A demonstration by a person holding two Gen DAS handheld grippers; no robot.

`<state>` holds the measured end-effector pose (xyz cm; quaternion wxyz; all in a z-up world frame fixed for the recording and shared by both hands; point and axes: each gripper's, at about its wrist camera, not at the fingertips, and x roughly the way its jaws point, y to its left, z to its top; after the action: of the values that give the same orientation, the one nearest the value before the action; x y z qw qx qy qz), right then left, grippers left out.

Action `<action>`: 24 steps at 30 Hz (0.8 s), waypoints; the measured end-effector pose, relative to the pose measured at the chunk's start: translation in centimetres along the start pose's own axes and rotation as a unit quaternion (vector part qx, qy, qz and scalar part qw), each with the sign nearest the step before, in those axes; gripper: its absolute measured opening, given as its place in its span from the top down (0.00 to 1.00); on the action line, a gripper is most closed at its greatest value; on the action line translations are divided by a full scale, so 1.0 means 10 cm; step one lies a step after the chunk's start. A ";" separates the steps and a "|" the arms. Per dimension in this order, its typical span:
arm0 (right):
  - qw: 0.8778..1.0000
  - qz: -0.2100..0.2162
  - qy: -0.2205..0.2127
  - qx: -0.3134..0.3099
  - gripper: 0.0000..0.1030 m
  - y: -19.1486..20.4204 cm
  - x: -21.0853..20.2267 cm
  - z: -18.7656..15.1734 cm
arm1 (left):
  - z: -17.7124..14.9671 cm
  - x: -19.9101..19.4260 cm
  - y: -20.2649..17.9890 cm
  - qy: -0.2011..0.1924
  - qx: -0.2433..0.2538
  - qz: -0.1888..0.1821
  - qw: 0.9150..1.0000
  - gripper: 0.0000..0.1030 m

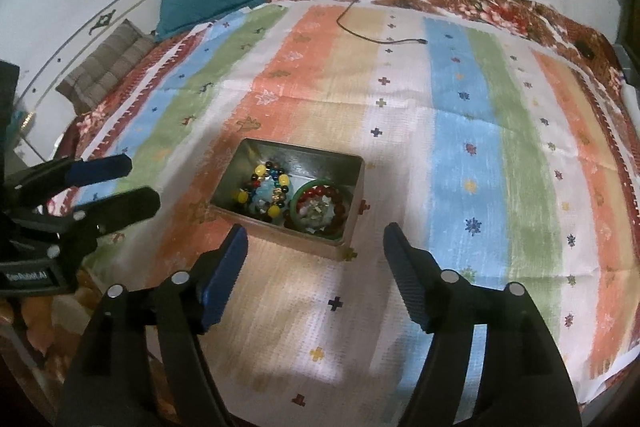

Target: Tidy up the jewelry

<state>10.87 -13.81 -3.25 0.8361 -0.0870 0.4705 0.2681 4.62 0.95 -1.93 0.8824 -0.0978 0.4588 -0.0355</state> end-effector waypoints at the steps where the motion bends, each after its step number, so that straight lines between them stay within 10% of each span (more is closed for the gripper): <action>1: 1.000 0.004 0.000 -0.001 0.29 0.01 -0.02 -0.02 | -0.02 -0.01 0.00 -0.001 0.000 0.000 1.000 0.28; 24: 0.998 -0.014 -0.055 -0.024 0.08 0.12 -0.30 -0.21 | -0.24 -0.21 -0.06 -0.054 0.017 0.028 0.998 0.06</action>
<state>7.45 -14.74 -1.81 0.8621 -0.0989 0.4163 0.2715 1.45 0.33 -1.42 0.9081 -0.0714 0.4124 -0.0133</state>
